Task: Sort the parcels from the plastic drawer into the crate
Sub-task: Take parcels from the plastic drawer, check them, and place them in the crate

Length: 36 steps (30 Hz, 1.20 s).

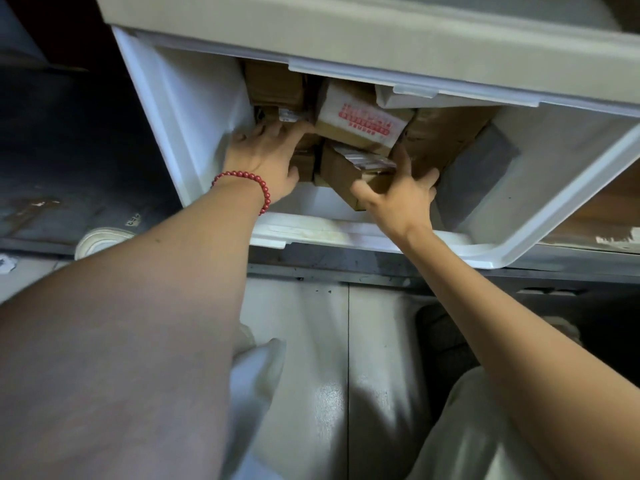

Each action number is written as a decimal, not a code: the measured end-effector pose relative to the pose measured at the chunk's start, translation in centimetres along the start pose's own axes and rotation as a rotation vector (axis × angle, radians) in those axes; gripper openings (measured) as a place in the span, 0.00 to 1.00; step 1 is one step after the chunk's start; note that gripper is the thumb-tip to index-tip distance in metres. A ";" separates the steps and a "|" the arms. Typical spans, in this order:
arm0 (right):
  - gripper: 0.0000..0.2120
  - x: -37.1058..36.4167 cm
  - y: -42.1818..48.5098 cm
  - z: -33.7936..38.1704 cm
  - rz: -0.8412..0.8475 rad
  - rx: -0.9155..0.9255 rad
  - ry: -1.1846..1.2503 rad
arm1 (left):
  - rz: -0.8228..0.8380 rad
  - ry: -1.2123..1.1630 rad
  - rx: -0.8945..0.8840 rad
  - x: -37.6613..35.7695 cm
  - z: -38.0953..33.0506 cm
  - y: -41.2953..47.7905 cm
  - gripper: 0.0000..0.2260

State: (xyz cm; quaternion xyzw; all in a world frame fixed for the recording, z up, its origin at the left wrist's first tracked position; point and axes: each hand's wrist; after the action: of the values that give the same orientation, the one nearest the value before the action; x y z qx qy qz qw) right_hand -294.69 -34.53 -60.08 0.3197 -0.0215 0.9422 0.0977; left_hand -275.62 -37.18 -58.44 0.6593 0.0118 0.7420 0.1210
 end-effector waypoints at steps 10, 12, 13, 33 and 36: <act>0.44 3.6 -6.1 -0.2 0.096 -0.014 0.042 | 0.151 -0.090 0.014 3.9 0.5 -5.5 0.31; 0.43 4.8 -7.6 -0.2 0.110 -0.006 0.070 | 0.170 -0.126 -0.007 5.1 -0.5 -6.5 0.31; 0.43 5.4 -8.3 -0.2 0.118 0.000 0.090 | 0.185 -0.146 -0.017 5.8 -1.1 -7.0 0.32; 0.48 10.4 -11.5 -2.3 0.324 -0.066 0.387 | 0.115 -0.907 0.139 10.5 -4.1 -11.9 0.29; 0.46 9.1 -10.9 -2.4 0.320 -0.097 0.355 | 0.044 -0.922 0.130 10.9 -4.8 -11.7 0.22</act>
State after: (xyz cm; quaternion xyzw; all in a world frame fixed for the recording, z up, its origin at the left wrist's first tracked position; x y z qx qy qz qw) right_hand -301.04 -22.04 -56.71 0.1366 -0.0994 0.9850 -0.0354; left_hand -279.54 -22.96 -50.49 0.9267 -0.0105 0.3715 0.0563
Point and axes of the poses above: each hand's wrist, its own y-axis towards the middle knuckle, its own x-axis out of the back of the hand, z = x × y, and after that the axes turned 11 degrees about y, right-handed
